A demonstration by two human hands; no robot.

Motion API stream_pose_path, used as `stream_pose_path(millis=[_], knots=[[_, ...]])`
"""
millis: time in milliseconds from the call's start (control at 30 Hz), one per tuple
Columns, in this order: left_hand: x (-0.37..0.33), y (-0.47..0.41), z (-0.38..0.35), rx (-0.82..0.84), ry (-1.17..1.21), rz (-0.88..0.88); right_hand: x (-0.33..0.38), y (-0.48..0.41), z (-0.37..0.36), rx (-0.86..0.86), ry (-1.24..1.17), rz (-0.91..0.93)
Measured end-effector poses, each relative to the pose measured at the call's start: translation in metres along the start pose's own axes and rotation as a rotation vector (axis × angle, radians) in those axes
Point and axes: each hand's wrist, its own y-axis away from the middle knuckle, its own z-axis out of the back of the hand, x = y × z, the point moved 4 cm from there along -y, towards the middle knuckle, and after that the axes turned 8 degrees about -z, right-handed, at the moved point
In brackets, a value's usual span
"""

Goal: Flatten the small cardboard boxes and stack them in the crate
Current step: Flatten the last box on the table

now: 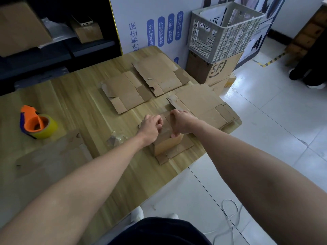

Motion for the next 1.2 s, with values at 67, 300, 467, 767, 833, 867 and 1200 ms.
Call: stream_pose_path(millis=[67, 300, 467, 767, 833, 867, 1200], knots=[[0.006, 0.006, 0.004, -0.059, 0.129, 0.051, 0.002, -0.001, 0.001, -0.001, 0.005, -0.004], [0.026, 0.016, 0.015, -0.122, 0.413, 0.185, 0.006, 0.002, 0.005, 0.022, 0.031, -0.002], [0.049, 0.033, 0.03, -0.304, 0.497, 0.383, 0.01, 0.006, 0.008, 0.029, 0.057, -0.009], [0.05, 0.047, 0.009, -0.027, 0.41, 0.505, 0.008, 0.02, 0.007, 0.018, 0.081, -0.058], [0.049, 0.054, 0.005, -0.064, 0.619, 0.604, 0.007, 0.023, 0.006, 0.02, 0.069, -0.061], [0.048, 0.056, 0.003, -0.1, 0.731, 0.662, 0.006, 0.024, 0.006, 0.017, 0.067, -0.061], [0.022, 0.045, -0.009, -0.264, 1.207, 0.598, 0.004, 0.034, 0.016, -0.034, 0.166, -0.058]])
